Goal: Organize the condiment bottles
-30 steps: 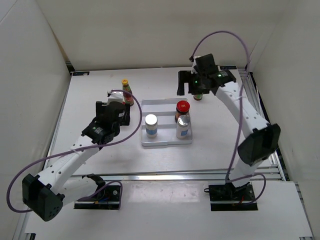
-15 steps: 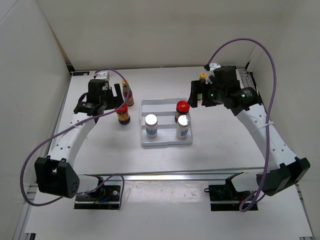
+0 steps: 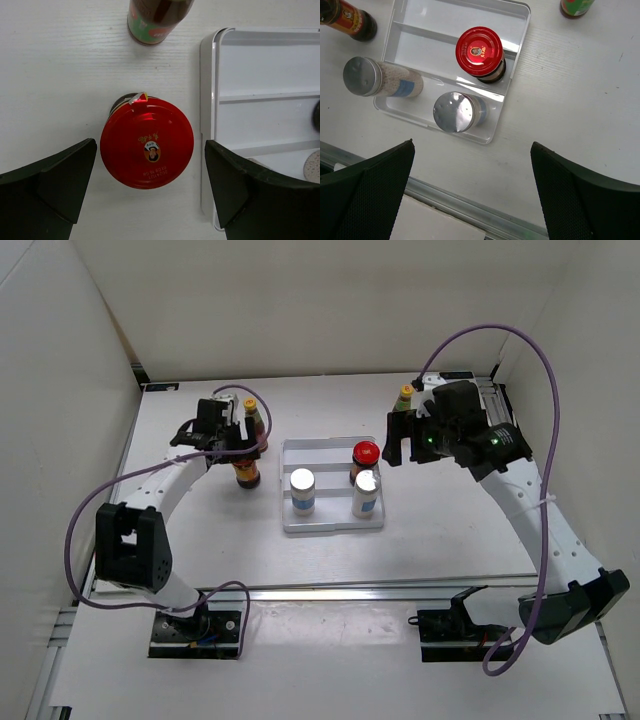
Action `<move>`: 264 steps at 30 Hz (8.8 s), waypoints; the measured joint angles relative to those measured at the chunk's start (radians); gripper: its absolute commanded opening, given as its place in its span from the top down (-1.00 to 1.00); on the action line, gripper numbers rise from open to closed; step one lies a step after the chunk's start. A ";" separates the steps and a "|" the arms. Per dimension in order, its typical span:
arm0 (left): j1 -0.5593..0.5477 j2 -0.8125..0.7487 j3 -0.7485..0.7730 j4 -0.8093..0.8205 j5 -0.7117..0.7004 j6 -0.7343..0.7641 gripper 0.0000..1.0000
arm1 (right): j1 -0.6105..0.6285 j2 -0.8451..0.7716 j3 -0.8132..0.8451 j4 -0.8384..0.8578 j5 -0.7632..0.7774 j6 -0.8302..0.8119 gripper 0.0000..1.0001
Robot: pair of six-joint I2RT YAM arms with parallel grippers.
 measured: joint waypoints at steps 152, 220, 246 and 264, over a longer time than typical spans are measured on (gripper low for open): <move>-0.212 -0.613 -0.358 0.153 -0.618 0.098 -1.00 | -0.221 0.923 0.527 0.377 0.241 -0.039 1.00; -0.213 -0.585 -0.358 0.152 -0.616 0.094 -1.00 | 0.021 0.813 0.392 0.346 0.057 -0.058 -1.00; -0.087 -0.205 -0.189 0.317 -0.270 0.055 -1.00 | 0.010 -0.110 -0.233 0.422 0.083 0.034 -1.00; -0.093 0.225 0.040 0.554 -0.185 0.148 -1.00 | 0.000 -0.235 -0.280 0.360 0.060 0.031 -1.00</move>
